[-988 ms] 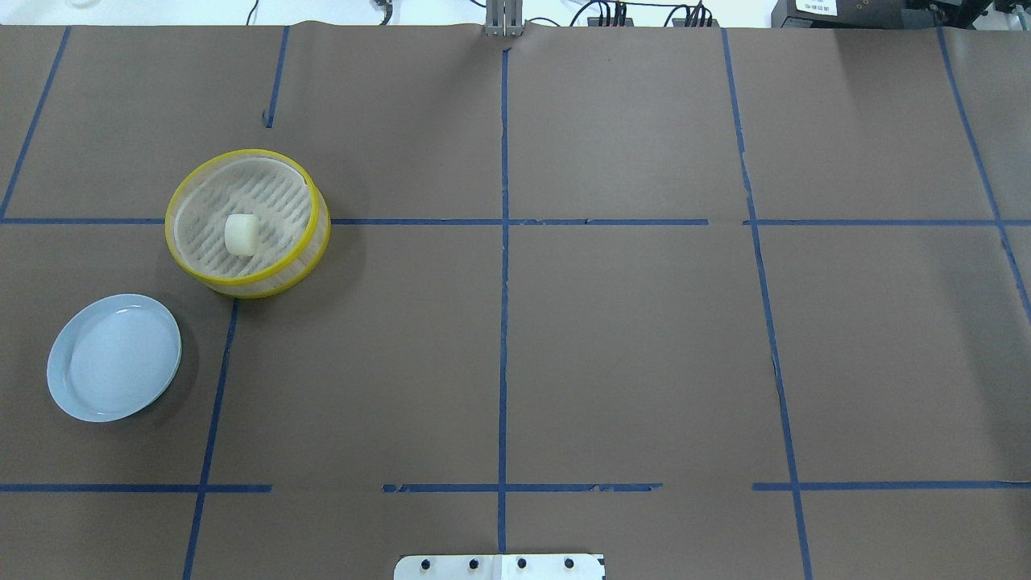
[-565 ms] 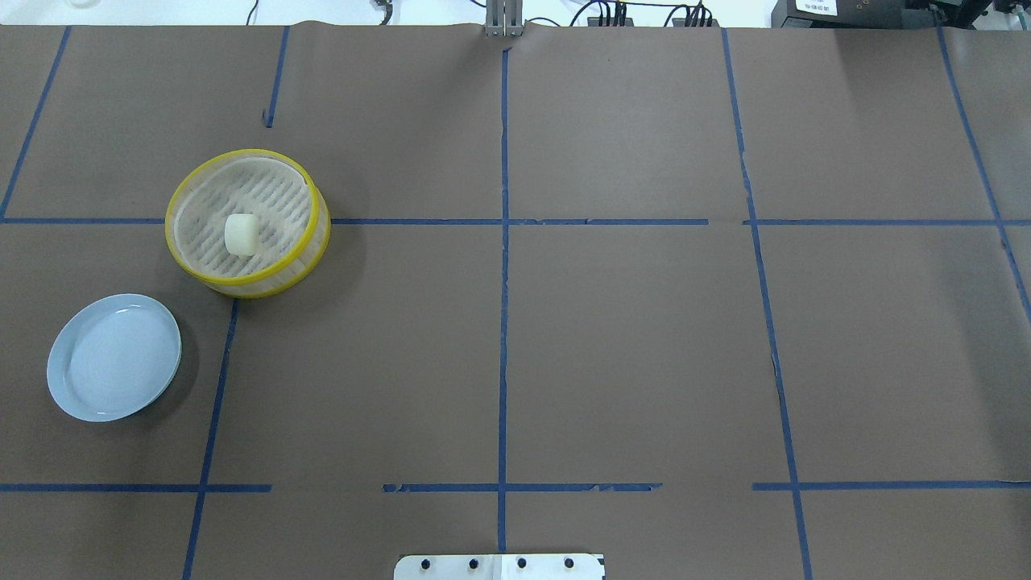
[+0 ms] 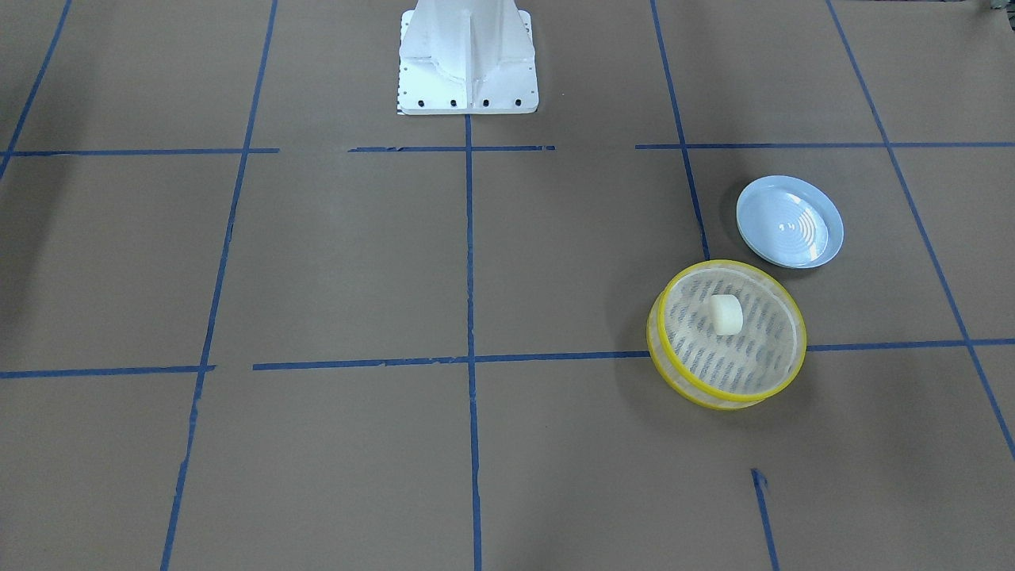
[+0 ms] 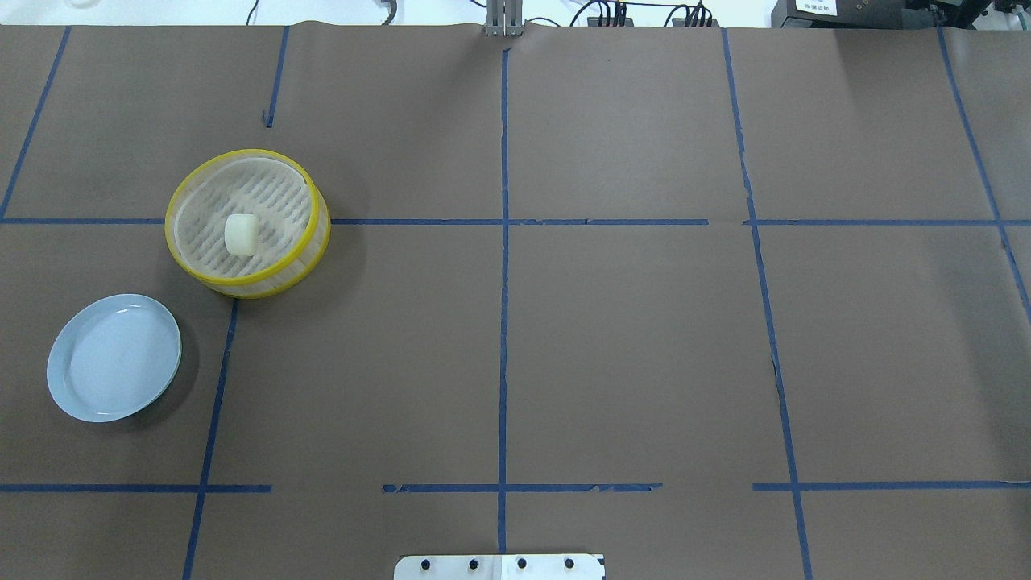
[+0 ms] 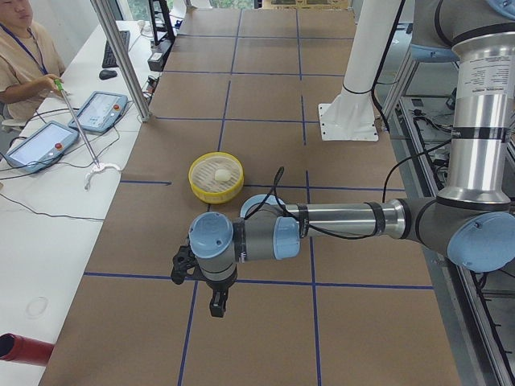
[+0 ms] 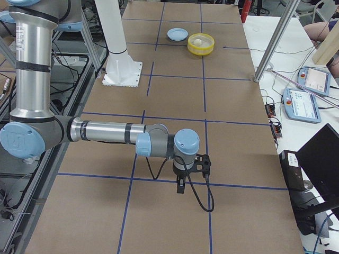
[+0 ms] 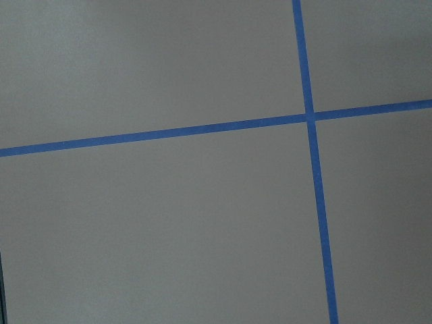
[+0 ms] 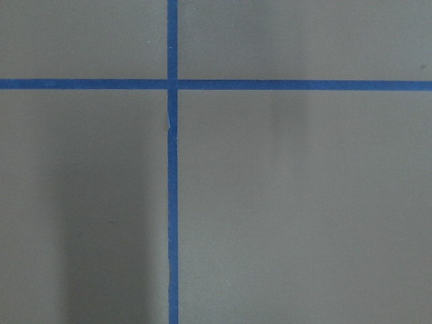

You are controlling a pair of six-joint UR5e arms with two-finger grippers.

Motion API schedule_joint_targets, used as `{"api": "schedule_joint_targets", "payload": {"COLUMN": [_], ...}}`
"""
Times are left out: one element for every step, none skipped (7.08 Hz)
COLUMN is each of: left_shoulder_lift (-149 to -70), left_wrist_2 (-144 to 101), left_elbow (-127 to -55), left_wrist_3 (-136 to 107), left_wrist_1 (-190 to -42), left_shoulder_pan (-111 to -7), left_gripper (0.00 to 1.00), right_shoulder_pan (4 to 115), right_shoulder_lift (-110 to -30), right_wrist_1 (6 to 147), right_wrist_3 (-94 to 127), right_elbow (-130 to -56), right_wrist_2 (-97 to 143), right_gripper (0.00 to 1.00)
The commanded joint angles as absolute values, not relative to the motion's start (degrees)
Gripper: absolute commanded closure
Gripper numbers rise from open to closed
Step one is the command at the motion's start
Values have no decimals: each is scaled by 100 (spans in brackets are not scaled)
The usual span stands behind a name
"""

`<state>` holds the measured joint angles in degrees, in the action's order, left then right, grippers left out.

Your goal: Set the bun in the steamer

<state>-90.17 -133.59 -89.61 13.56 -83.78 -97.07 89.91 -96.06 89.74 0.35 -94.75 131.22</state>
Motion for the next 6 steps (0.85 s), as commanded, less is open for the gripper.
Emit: {"api": "schedule_joint_targets", "payload": {"left_shoulder_lift": [-9350,-9343,-9325,-9343,-9369,-9360], "left_wrist_2": [-13386,-13386,-13394,-13403,-13403,-13395], "left_elbow": [-9044,-8948,-8939,-8930,-8938,-8912], "left_wrist_3": [1327,1345,1380,1397,1406,1406], "left_wrist_1": [-7456,-7566,-7855,-8031,-8111,-8130], "left_shoulder_pan": [-9712,-9712,-9712,-9712,-9703,-9694], "left_gripper": [0,0,0,0,0,0], "right_shoulder_pan": [8991,8991,8991,8991,8991,8991], "right_shoulder_lift": [-9606,-9606,-9606,-9606,-9606,-9606], "right_wrist_1": [8974,8974,8974,8974,8974,8974], "right_wrist_3": [35,35,35,35,35,35], "right_elbow": [-9475,-9475,-9475,-9475,-9475,-9475], "right_wrist_2": [13122,13122,13122,13122,13122,13122], "right_gripper": [0,0,0,0,0,0]}}
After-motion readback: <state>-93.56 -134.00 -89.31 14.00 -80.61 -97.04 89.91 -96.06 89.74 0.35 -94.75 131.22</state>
